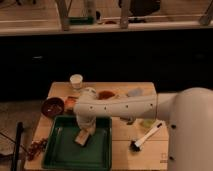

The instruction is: Wipe tray with eraser

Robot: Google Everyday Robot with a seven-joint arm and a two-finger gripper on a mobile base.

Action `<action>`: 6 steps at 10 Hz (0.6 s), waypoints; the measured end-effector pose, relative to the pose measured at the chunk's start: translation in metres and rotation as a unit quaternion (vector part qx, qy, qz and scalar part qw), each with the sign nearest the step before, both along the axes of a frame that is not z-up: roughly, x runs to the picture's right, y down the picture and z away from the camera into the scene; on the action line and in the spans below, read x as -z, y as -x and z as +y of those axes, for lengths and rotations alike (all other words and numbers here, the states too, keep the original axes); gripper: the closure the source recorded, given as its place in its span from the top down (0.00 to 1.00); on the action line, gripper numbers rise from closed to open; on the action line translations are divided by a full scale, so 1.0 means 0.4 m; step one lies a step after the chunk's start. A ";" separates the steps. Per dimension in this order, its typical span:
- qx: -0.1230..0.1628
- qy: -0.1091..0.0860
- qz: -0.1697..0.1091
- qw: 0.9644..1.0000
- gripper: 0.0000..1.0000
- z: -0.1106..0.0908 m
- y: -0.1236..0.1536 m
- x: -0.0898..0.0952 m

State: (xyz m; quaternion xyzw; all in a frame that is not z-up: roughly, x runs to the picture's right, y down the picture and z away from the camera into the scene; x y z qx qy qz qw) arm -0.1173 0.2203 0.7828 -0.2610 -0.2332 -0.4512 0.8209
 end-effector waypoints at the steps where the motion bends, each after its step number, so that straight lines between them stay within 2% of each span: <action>1: 0.013 0.002 -0.012 1.000 0.00 0.004 0.042 -0.004; 2: 0.032 0.008 -0.033 0.999 0.00 0.022 0.101 0.001; 3: 0.043 0.012 -0.045 0.998 0.00 0.037 0.126 0.011; 6: 0.066 0.031 -0.067 0.995 0.00 0.103 0.149 0.051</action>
